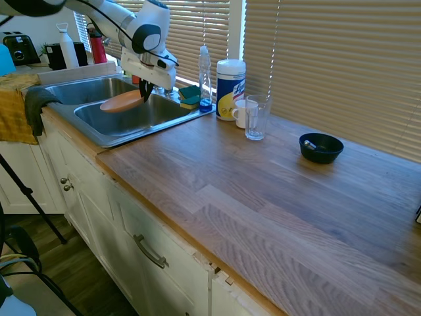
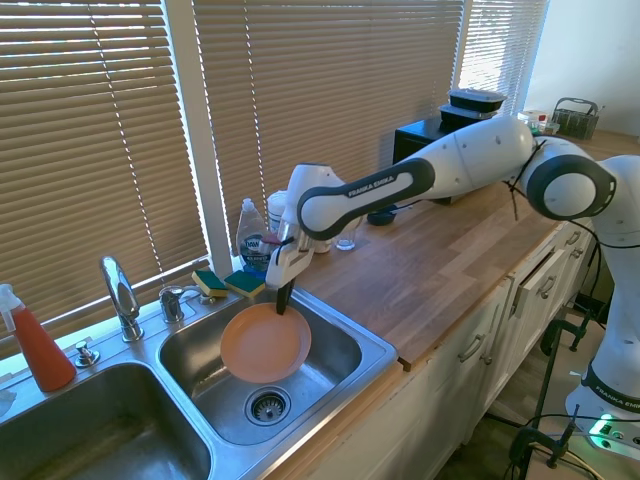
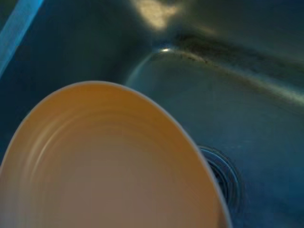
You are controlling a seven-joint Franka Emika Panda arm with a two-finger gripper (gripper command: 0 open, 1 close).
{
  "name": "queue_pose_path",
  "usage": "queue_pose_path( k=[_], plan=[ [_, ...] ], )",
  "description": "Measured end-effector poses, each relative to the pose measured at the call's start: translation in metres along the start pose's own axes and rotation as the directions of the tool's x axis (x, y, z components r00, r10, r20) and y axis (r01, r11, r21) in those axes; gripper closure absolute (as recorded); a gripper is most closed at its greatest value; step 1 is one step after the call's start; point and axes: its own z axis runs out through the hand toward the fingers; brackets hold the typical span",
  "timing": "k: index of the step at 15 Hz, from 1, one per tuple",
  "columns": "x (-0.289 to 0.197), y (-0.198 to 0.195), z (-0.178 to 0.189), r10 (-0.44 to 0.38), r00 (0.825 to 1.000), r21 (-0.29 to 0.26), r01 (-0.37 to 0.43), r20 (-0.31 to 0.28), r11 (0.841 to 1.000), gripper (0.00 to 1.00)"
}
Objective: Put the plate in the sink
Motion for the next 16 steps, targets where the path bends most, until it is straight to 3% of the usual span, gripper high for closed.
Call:
queue_pose_path(
  k=[6,7,16],
  plan=[
    [0.012,-0.001,0.099,0.022,0.998,-0.093,-0.017,0.054,0.996,1.00],
    [0.014,0.003,0.112,0.030,0.998,-0.103,-0.023,0.060,0.994,0.00],
    [0.026,0.004,0.127,0.043,0.997,-0.111,-0.036,0.068,0.993,0.00]
  ],
)
